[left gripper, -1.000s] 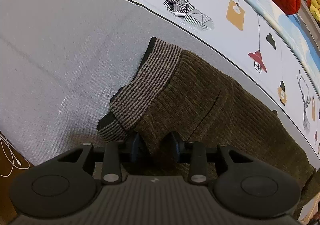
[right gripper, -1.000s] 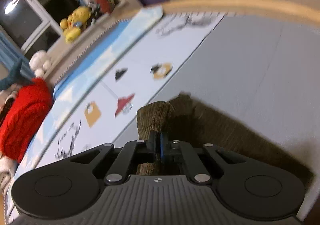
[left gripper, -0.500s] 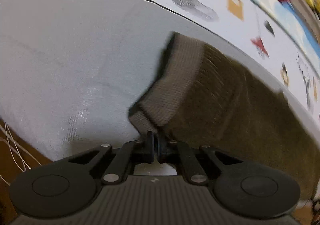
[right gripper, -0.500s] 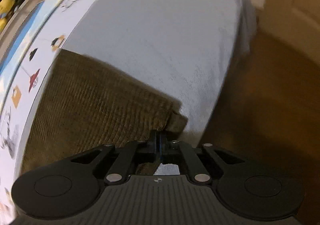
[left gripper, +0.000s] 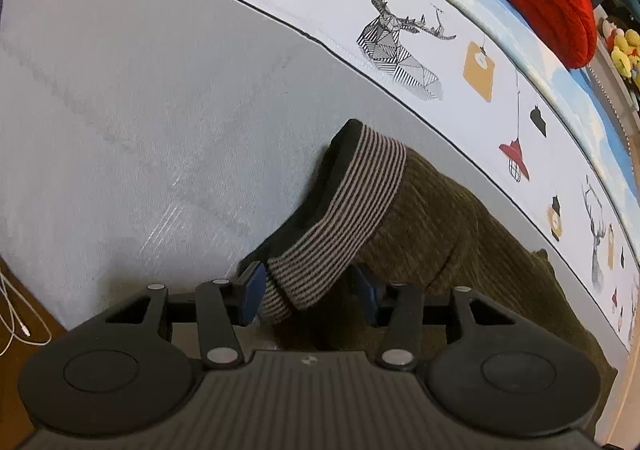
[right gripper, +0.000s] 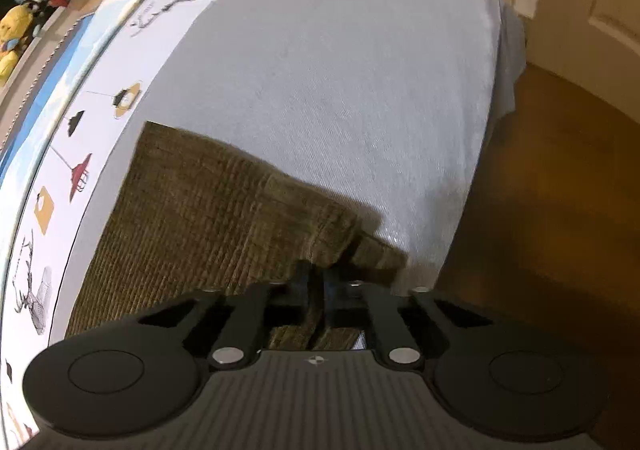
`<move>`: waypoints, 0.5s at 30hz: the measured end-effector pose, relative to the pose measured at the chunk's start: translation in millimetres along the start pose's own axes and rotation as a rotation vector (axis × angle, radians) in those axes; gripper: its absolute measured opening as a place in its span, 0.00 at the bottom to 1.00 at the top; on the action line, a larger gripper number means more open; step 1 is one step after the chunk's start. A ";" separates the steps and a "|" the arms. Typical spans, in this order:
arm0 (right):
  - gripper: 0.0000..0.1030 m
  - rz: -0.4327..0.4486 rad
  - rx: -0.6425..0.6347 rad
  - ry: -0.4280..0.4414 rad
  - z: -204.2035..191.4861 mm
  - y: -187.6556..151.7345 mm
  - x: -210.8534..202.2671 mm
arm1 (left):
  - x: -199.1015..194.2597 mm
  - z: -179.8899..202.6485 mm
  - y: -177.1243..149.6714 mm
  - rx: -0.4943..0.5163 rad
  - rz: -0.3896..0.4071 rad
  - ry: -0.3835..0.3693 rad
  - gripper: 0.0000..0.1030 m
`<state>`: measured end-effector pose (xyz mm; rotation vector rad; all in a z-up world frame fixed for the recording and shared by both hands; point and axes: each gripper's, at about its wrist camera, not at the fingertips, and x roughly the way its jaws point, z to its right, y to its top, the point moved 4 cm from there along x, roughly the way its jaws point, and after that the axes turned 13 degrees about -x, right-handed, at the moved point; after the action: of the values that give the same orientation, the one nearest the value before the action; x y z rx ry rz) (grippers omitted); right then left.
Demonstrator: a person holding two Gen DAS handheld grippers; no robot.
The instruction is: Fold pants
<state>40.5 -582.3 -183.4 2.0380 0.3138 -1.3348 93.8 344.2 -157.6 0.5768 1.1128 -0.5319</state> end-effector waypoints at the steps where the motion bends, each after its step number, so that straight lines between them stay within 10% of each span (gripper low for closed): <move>1: 0.05 0.022 -0.002 0.004 -1.5 1.8 -5.8 | 1.3 2.4 -0.6 0.019 0.010 0.002 0.28; 7: 0.04 0.146 -0.001 0.016 -8.7 3.6 -50.7 | -39.8 16.2 -6.8 0.138 0.169 -0.025 0.16; 12: 0.04 -0.058 0.015 -0.138 16.7 -11.8 -14.3 | -10.6 -2.7 -15.9 0.143 0.008 0.119 0.19; 15: 0.13 -0.119 0.035 -0.140 21.1 -15.9 -1.9 | -16.7 5.1 -12.3 0.162 0.043 0.113 0.29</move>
<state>16.0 -583.8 -193.4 1.9681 0.3557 -1.5576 83.3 333.5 -142.4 0.7783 1.1684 -0.5610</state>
